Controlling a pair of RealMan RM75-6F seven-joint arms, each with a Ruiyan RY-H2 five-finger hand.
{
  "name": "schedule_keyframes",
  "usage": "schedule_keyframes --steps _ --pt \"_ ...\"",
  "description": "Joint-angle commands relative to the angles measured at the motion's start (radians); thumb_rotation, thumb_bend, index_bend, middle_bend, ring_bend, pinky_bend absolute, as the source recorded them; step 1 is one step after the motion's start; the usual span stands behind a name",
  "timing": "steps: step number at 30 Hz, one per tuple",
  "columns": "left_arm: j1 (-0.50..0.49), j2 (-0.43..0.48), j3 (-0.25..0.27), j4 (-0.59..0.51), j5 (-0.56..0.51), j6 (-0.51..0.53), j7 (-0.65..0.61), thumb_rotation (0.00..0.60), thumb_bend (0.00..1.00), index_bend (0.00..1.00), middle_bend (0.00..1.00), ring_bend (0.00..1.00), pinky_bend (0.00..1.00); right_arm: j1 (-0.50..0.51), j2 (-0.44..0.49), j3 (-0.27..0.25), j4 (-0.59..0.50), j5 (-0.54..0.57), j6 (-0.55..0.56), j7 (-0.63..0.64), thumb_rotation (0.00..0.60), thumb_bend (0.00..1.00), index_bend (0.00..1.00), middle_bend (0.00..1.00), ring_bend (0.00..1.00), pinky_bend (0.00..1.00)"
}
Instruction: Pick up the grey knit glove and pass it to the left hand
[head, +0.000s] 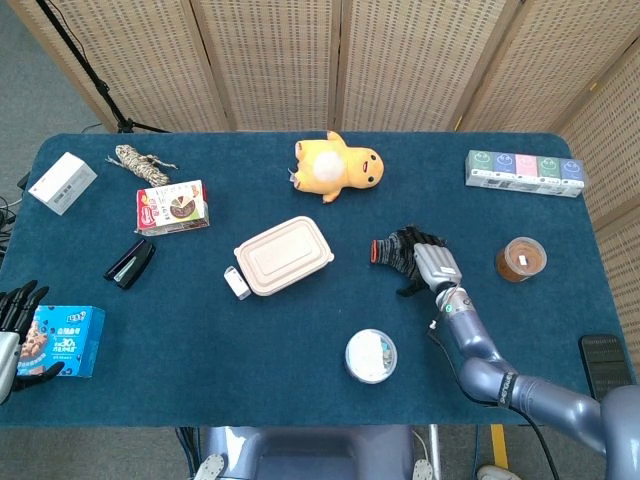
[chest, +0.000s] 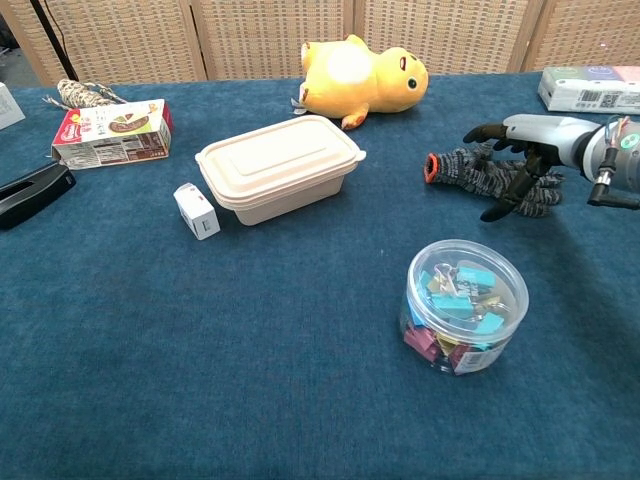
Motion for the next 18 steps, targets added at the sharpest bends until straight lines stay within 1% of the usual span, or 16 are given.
schedule_keyframes --steps 1,2,4,7,9,11,13,16,18 --pt "0.0 0.001 0.001 0.0 0.0 0.0 -0.002 0.6 0.06 0.0 0.0 0.0 0.0 0.01 -0.021 -0.005 0.017 0.008 0.02 -0.02 0.6 0.0 0.08 0.03 0.0 0.01" --pt "0.001 0.001 0.001 -0.001 0.0 0.0 -0.003 0.6 0.06 0.0 0.0 0.0 0.0 0.013 -0.029 -0.005 0.023 0.008 0.029 -0.025 0.6 0.0 0.1 0.05 0.01 0.02" --pt "0.001 0.001 0.001 -0.001 0.001 0.001 -0.004 0.6 0.06 0.0 0.0 0.0 0.0 0.014 -0.044 -0.006 0.036 0.001 0.047 -0.03 0.6 0.0 0.14 0.12 0.05 0.08" --pt "0.001 0.002 0.0 0.0 0.001 0.003 -0.007 0.6 0.06 0.0 0.0 0.0 0.0 0.012 -0.064 -0.006 0.056 -0.016 0.069 -0.027 0.6 0.0 0.23 0.25 0.18 0.27" --pt "0.002 0.002 0.0 0.0 0.0 0.003 -0.01 0.6 0.06 0.0 0.0 0.0 0.0 0.01 -0.072 -0.007 0.066 -0.028 0.076 -0.024 0.6 0.0 0.29 0.36 0.29 0.4" --pt "0.001 0.002 0.0 0.0 0.0 0.003 -0.011 0.6 0.06 0.0 0.0 0.0 0.0 0.008 -0.078 -0.011 0.077 -0.047 0.089 -0.026 0.6 0.01 0.37 0.43 0.37 0.47" --pt "0.0 0.001 0.001 0.001 0.001 0.001 -0.01 0.6 0.06 0.0 0.0 0.0 0.0 0.004 -0.083 -0.013 0.08 -0.061 0.098 -0.023 0.6 0.04 0.44 0.49 0.42 0.52" --pt "0.0 -0.001 0.001 0.0 0.001 0.0 -0.005 0.6 0.06 0.0 0.0 0.0 0.0 -0.007 -0.09 -0.018 0.085 -0.098 0.128 -0.012 0.6 0.08 0.49 0.54 0.47 0.55" --pt "-0.001 -0.002 0.002 0.0 0.001 -0.002 -0.002 0.6 0.06 0.0 0.0 0.0 0.0 -0.018 -0.091 -0.018 0.082 -0.131 0.15 0.009 0.6 0.14 0.52 0.57 0.5 0.55"
